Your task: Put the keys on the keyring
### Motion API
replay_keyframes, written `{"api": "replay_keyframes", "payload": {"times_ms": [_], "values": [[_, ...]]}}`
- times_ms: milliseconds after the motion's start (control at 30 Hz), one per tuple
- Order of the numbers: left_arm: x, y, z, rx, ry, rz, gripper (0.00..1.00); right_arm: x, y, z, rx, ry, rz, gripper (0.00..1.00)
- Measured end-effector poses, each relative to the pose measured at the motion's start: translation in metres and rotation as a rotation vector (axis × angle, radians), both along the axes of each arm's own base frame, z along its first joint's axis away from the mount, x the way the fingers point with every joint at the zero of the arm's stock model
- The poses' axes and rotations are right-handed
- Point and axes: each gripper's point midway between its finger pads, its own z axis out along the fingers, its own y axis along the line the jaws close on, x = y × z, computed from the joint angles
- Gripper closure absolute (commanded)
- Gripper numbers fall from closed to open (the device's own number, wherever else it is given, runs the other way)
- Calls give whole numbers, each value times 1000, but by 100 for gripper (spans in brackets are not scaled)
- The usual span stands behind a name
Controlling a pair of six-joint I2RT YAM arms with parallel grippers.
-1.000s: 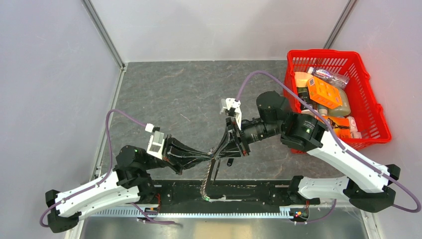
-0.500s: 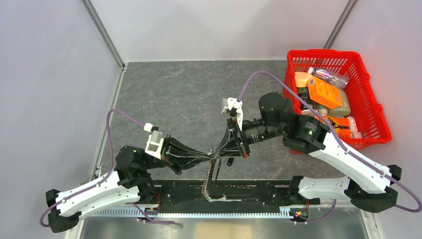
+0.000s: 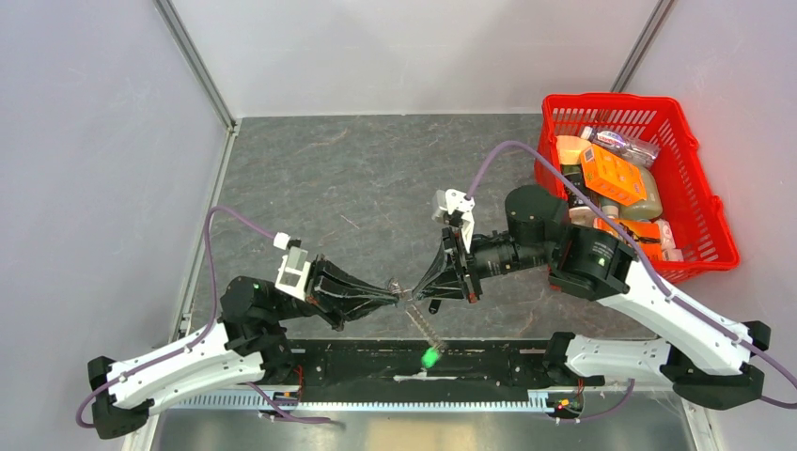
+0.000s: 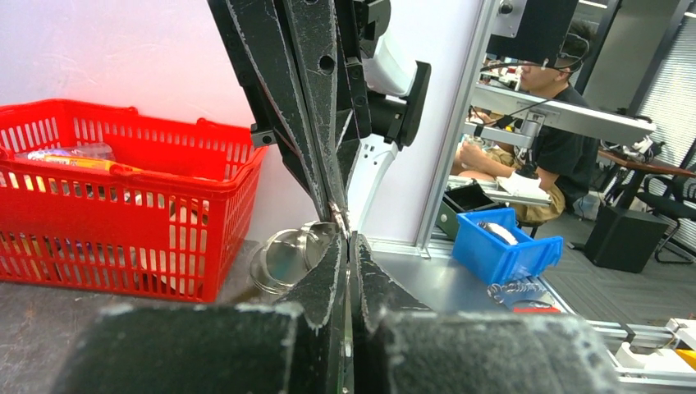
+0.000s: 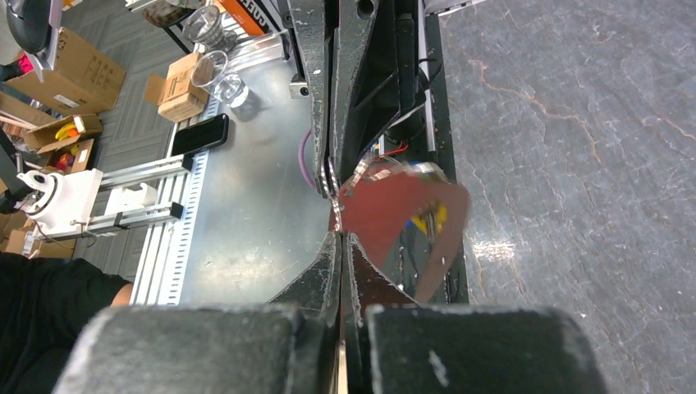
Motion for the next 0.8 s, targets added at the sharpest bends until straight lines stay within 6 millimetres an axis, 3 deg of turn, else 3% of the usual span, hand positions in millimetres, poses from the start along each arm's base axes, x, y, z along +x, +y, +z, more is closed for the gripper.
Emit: {"api": "replay_keyframes", "payload": {"times_ms": [800], "values": [[0, -2, 3, -16, 1, -9, 98, -2, -5, 7, 23, -13, -8, 100]]}}
